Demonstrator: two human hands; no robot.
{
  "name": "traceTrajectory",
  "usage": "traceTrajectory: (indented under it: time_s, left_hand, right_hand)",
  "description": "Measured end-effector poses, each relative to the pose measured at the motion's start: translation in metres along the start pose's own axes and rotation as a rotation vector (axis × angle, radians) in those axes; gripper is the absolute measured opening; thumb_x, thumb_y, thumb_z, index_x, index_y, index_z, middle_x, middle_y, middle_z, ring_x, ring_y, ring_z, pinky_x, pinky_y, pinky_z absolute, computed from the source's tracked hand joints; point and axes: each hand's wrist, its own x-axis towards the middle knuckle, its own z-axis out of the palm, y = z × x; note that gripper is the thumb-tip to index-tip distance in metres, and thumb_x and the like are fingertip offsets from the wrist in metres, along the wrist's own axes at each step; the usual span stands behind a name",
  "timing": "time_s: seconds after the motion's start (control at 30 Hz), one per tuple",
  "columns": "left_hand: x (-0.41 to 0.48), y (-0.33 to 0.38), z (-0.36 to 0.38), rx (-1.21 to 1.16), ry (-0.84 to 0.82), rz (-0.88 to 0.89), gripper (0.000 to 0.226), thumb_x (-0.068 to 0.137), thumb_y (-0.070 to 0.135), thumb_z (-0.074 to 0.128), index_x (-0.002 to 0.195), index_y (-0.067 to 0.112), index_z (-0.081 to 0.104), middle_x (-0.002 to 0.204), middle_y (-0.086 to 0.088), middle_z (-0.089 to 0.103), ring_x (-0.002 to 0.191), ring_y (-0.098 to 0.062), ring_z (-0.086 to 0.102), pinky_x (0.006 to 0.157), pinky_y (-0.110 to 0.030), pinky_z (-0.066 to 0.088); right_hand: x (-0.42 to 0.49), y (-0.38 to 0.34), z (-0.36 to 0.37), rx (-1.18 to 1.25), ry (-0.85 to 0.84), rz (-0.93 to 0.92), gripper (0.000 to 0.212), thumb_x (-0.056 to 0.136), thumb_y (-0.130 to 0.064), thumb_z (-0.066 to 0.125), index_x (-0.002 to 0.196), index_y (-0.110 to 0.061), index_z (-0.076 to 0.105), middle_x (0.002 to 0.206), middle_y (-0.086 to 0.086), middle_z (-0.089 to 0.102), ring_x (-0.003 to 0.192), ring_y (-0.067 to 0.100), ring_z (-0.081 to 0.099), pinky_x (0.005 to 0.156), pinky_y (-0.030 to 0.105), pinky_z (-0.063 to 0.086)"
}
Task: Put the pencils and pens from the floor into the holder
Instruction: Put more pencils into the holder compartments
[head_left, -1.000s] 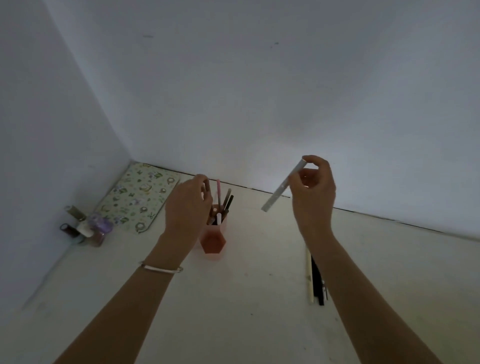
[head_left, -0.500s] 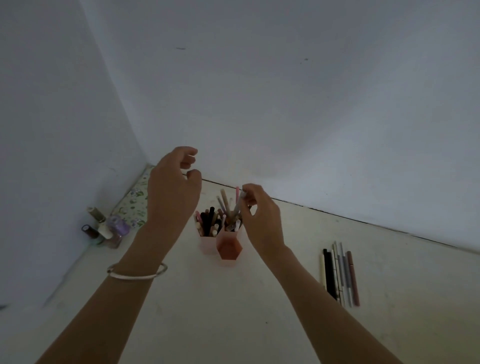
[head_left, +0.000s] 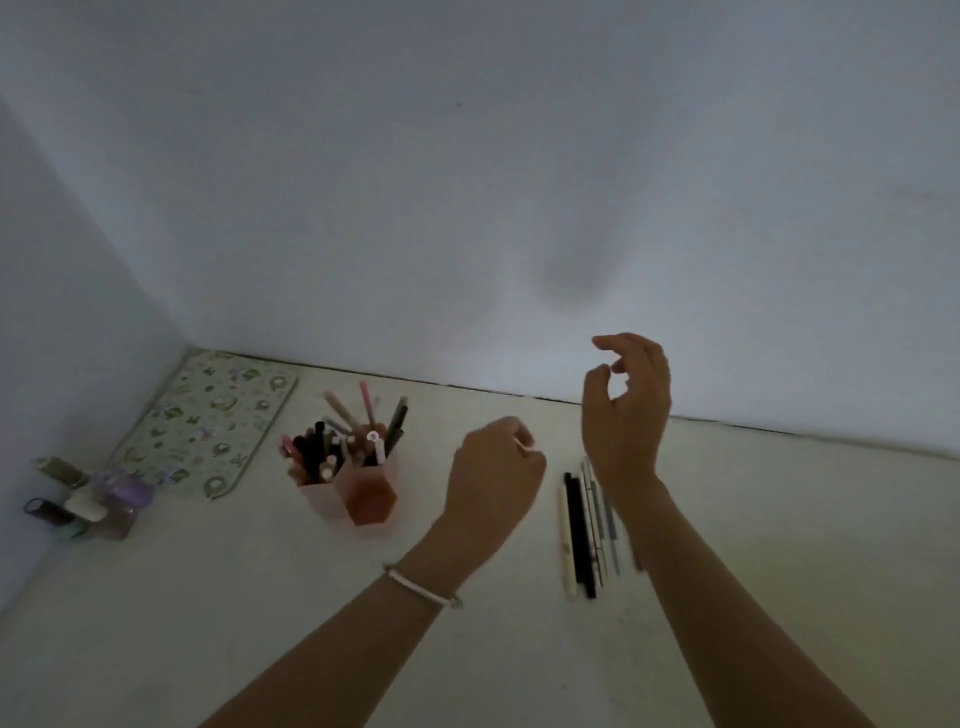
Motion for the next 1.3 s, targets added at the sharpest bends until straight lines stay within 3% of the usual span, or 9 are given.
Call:
traceTrajectory:
  time_s: [0.17, 0.3, 0.47, 0.7, 0.83, 0.93, 1.03, 1.13, 1.3]
  left_hand:
    - [0.000, -0.031, 0.098, 0.085, -0.261, -0.267, 0.018, 0.083, 0.026, 0.061, 0.090, 0.011, 0.065, 0.091, -0.005, 0.069, 0.088, -0.023, 0.067, 0.069, -0.026, 0.048]
    - [-0.002, -0.037, 0.120, 0.131, -0.261, -0.325, 0.036, 0.081, 0.044, 0.070, 0.099, 0.014, 0.060, 0.098, -0.001, 0.064, 0.091, -0.022, 0.063, 0.069, -0.025, 0.041]
    - [-0.004, -0.046, 0.124, 0.186, -0.235, -0.352, 0.032, 0.079, 0.041, 0.073, 0.097, 0.018, 0.058, 0.101, 0.001, 0.064, 0.091, -0.019, 0.062, 0.069, -0.025, 0.041]
    - [-0.003, -0.050, 0.115, 0.318, -0.109, -0.321, 0.048, 0.081, 0.049, 0.057, 0.112, 0.013, 0.049, 0.108, -0.002, 0.057, 0.098, -0.023, 0.061, 0.075, -0.032, 0.047]
    - [-0.006, -0.055, 0.110, 0.576, -0.210, -0.181, 0.026, 0.096, 0.035, 0.049, 0.110, 0.013, 0.053, 0.114, -0.003, 0.061, 0.103, -0.021, 0.061, 0.078, -0.029, 0.046]
    - [0.002, -0.042, 0.089, 0.401, -0.154, -0.124, 0.019, 0.094, 0.030, 0.050, 0.099, 0.013, 0.057, 0.100, -0.003, 0.064, 0.089, -0.022, 0.063, 0.066, -0.028, 0.041]
    - [0.009, -0.005, 0.049, -0.069, 0.174, 0.168, 0.008, 0.091, 0.023, 0.055, 0.088, 0.016, 0.053, 0.077, 0.003, 0.058, 0.067, -0.015, 0.056, 0.056, -0.020, 0.043]
    - [0.006, 0.029, 0.007, -0.339, 0.377, 0.331, 0.007, 0.089, 0.015, 0.060, 0.089, 0.019, 0.053, 0.077, 0.005, 0.059, 0.067, -0.010, 0.056, 0.058, -0.015, 0.047]
    - [0.000, 0.030, -0.020, -0.389, 0.387, 0.350, 0.010, 0.089, 0.015, 0.061, 0.090, 0.021, 0.053, 0.078, 0.008, 0.060, 0.069, -0.011, 0.058, 0.058, -0.014, 0.048]
  right_hand:
    - [0.014, 0.047, -0.061, -0.075, 0.073, 0.136, 0.032, 0.076, 0.007, 0.047, 0.090, -0.015, 0.066, 0.101, 0.002, 0.063, 0.081, 0.015, 0.055, 0.068, 0.007, 0.037]
    - [0.005, 0.074, -0.087, -0.125, 0.087, 0.165, 0.034, 0.075, 0.012, 0.047, 0.082, -0.017, 0.065, 0.092, 0.001, 0.063, 0.076, 0.011, 0.051, 0.065, 0.005, 0.036]
    - [-0.006, 0.094, -0.093, -0.139, 0.049, 0.216, 0.034, 0.076, 0.013, 0.048, 0.076, -0.017, 0.063, 0.086, -0.005, 0.060, 0.072, -0.001, 0.051, 0.062, 0.006, 0.035]
    - [-0.015, 0.097, -0.080, -0.105, 0.025, 0.240, 0.033, 0.076, 0.012, 0.048, 0.077, -0.018, 0.063, 0.086, -0.003, 0.061, 0.071, -0.006, 0.051, 0.063, 0.006, 0.036]
    - [-0.016, 0.098, -0.074, -0.084, 0.032, 0.272, 0.032, 0.075, 0.008, 0.047, 0.077, -0.020, 0.063, 0.084, -0.006, 0.059, 0.068, -0.001, 0.050, 0.061, 0.009, 0.036]
    - [-0.017, 0.101, -0.073, -0.096, 0.059, 0.322, 0.032, 0.077, 0.008, 0.046, 0.078, -0.019, 0.063, 0.083, -0.005, 0.059, 0.065, 0.005, 0.048, 0.059, 0.010, 0.036]
    - [-0.021, 0.115, -0.074, -0.155, 0.057, 0.434, 0.028, 0.080, 0.006, 0.047, 0.086, -0.014, 0.066, 0.087, -0.001, 0.061, 0.071, 0.015, 0.050, 0.059, 0.009, 0.035]
    - [-0.036, 0.145, -0.070, -0.379, -0.161, 0.527, 0.019, 0.088, -0.004, 0.052, 0.100, -0.007, 0.067, 0.098, 0.007, 0.065, 0.085, 0.021, 0.058, 0.069, 0.020, 0.039]
    - [-0.070, 0.176, -0.057, -0.611, -0.502, 0.543, 0.031, 0.097, -0.021, 0.050, 0.123, -0.004, 0.053, 0.112, 0.020, 0.060, 0.099, 0.035, 0.060, 0.083, 0.039, 0.049]
